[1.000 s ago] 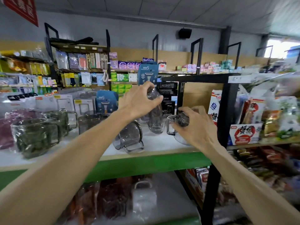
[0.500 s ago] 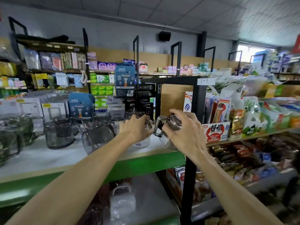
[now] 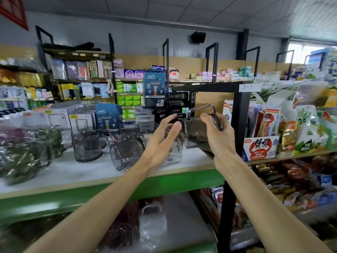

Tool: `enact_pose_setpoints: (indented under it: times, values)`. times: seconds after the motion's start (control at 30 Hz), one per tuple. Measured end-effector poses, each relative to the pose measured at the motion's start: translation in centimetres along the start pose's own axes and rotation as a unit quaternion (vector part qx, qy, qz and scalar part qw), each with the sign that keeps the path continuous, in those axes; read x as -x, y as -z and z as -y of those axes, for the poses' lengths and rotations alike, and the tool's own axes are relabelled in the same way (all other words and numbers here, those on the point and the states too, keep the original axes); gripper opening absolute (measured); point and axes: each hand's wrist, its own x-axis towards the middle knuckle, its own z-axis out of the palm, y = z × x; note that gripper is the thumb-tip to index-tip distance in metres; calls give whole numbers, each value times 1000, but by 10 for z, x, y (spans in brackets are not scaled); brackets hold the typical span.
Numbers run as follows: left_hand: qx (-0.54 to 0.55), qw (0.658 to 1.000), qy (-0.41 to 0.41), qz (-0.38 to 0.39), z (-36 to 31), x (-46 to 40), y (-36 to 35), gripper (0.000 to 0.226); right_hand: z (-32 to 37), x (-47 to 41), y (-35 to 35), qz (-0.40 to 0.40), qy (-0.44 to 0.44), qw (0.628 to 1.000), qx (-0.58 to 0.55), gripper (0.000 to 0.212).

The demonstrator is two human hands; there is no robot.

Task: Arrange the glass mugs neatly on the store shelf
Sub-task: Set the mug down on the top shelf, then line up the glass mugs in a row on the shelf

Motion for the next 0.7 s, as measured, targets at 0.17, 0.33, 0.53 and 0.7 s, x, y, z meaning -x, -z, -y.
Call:
enact_pose_setpoints:
  times: [0.17, 0.33, 0.53, 0.7]
  values:
    - [93, 995, 13, -40, -7, 11, 10, 65, 0, 13, -41, 44, -34, 996, -68, 39]
    - [43, 989, 3, -140, -12, 18, 52, 62, 5, 27, -74, 150, -55, 986, -36, 43]
    - [-77, 985, 7, -154, -22, 28, 128, 61, 15, 51, -113, 166, 137, 969, 117, 42]
    - [-136, 979, 34, -147, -25, 37, 188, 57, 18, 62, -159, 130, 300, 914, 238, 9]
